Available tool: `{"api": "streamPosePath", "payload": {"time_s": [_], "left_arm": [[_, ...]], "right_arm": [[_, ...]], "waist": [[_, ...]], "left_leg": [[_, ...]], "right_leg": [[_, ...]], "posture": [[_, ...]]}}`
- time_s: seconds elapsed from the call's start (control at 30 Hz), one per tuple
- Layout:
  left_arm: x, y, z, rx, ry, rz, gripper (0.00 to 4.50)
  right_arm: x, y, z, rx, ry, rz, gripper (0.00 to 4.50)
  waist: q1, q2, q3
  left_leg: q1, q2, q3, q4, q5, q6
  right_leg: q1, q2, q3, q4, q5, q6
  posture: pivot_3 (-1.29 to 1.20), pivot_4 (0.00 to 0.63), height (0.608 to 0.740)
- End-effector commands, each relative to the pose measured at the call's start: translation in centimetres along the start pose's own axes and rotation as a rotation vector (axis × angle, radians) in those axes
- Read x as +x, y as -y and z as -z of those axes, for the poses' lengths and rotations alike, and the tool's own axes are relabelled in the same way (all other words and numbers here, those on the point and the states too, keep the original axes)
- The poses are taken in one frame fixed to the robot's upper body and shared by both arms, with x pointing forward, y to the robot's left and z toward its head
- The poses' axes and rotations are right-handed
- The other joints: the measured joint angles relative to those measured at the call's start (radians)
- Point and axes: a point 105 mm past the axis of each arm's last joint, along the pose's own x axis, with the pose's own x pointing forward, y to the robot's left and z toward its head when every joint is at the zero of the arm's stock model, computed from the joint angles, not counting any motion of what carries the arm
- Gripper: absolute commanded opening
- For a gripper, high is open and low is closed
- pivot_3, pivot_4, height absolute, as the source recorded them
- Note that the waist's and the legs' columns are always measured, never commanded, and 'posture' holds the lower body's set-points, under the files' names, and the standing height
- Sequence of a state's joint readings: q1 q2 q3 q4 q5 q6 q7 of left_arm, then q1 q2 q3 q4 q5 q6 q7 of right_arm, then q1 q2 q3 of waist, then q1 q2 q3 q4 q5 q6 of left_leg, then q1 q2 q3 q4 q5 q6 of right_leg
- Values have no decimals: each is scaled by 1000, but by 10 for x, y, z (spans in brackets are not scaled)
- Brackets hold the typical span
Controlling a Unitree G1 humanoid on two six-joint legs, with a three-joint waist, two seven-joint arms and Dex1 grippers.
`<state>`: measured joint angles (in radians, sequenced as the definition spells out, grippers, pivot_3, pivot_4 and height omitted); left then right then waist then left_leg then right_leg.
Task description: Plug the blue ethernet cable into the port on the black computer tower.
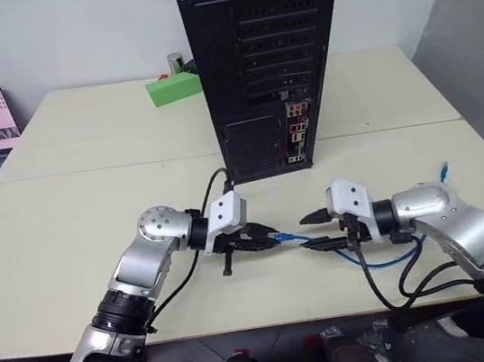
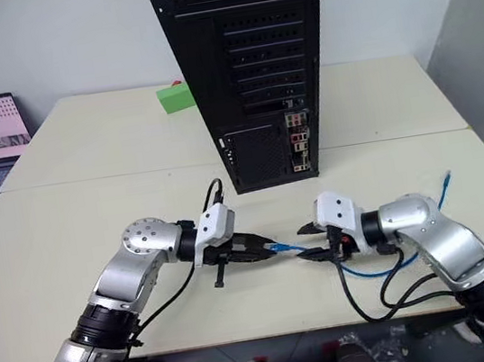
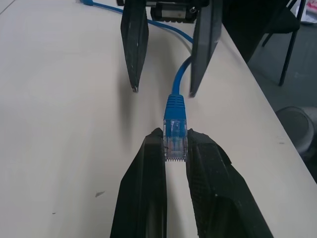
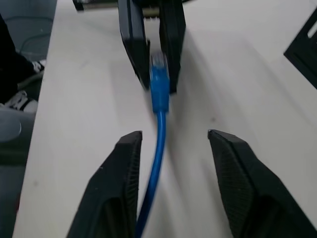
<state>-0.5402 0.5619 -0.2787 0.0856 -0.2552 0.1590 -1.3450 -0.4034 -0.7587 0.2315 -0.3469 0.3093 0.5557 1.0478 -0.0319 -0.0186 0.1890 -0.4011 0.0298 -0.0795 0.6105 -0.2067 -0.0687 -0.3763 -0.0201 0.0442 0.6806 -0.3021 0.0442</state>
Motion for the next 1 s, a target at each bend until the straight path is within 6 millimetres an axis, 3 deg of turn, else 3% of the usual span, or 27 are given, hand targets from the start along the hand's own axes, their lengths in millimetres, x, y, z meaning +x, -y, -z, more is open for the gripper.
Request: {"api": "streamPosePath", "payload": {"time_s": [0.03, 0.17, 0.37, 0.43, 0.7, 1.0], "left_arm": [[-2, -1, -4, 102, 10, -30, 307], [1, 4, 0, 279, -16, -47, 307], [3, -7, -2, 605, -19, -162, 307], [0, -9, -10, 777, 16, -221, 306], [-12, -11, -33, 1088, 141, -389, 306], [-13, -7, -29, 1115, 146, -369, 306]], "right_arm": [[-22, 6, -10, 48, 67, 51, 3197], [-23, 5, -18, 214, 197, 81, 3800], [-12, -1, -25, 392, 303, 71, 3800], [-7, -6, -24, 456, 324, 43, 3800], [5, -11, -32, 539, 374, -8, 3800], [10, -8, -38, 544, 402, -34, 3800]], "waist": [[0, 0, 0], [-3, 0, 0], [2, 0, 0], [3, 0, 0], [0, 0, 0], [0, 0, 0]], "left_leg": [[0, 0, 0, 0, 0, 0], [0, 0, 0, 0, 0, 0], [0, 0, 0, 0, 0, 0], [0, 0, 0, 0, 0, 0], [0, 0, 0, 0, 0, 0], [0, 0, 0, 0, 0, 0]], "right_leg": [[0, 0, 0, 0, 0, 0], [0, 0, 0, 0, 0, 0], [1, 0, 0, 0, 0, 0], [0, 0, 0, 0, 0, 0], [0, 0, 0, 0, 0, 0], [0, 0, 0, 0, 0, 0]], "posture": [[0, 150, 740], [0, 150, 740], [0, 150, 740], [0, 150, 740], [0, 150, 740], [0, 150, 740]]}}
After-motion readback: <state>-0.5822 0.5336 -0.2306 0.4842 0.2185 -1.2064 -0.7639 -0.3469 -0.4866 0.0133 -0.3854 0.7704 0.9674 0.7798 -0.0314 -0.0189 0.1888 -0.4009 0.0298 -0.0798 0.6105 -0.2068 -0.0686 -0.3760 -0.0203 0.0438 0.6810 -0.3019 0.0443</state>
